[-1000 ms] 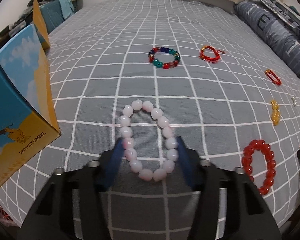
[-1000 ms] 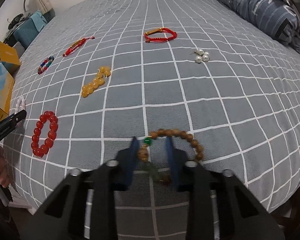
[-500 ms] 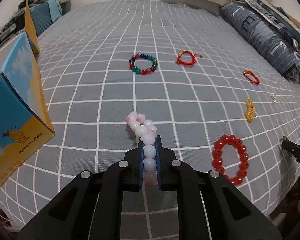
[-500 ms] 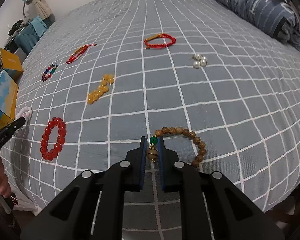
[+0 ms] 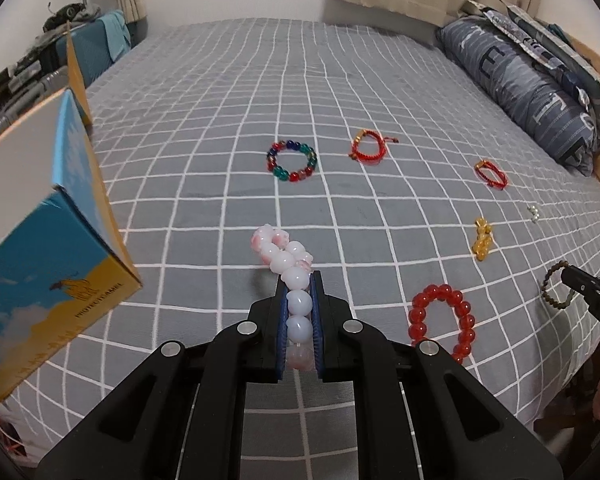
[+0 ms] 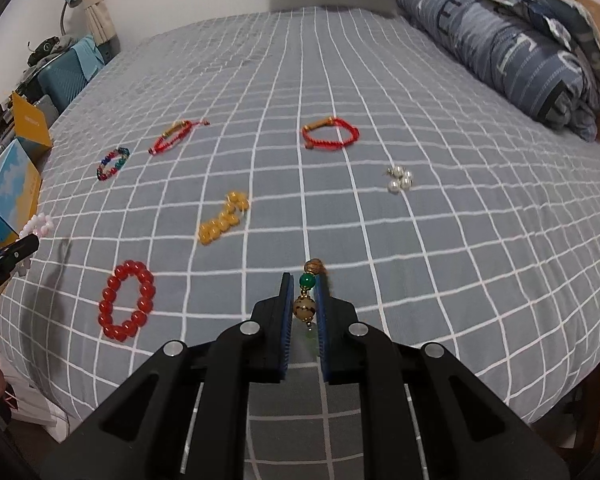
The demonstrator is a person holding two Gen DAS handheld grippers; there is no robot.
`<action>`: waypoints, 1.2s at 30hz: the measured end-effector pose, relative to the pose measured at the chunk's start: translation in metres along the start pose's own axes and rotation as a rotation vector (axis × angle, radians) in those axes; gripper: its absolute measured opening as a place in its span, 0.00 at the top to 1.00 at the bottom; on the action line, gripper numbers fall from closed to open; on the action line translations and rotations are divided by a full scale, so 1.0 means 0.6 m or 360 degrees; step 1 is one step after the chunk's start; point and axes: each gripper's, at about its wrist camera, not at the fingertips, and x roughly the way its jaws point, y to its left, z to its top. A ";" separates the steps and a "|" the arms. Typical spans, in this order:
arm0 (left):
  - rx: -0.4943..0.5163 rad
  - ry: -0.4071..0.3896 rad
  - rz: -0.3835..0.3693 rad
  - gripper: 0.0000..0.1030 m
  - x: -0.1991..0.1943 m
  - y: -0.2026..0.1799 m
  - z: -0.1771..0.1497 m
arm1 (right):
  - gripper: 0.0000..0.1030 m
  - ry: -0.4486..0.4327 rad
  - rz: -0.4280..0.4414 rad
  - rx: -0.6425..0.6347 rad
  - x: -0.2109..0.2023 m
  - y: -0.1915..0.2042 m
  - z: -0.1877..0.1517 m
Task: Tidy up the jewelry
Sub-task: 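Carry both bracelets into the white box and open both tools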
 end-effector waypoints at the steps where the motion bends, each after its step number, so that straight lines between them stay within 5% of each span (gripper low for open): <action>1: 0.0001 -0.0008 0.0006 0.91 -0.006 0.002 0.002 | 0.90 -0.0008 0.0001 -0.0004 -0.003 0.003 0.003; 20: -0.0041 -0.0151 0.0087 0.91 -0.125 0.061 0.078 | 0.90 -0.0230 0.0155 -0.0219 -0.077 0.169 0.120; 36: -0.0335 -0.0221 0.0457 0.91 -0.248 0.305 0.082 | 0.90 -0.0344 0.0509 -0.0602 -0.126 0.512 0.203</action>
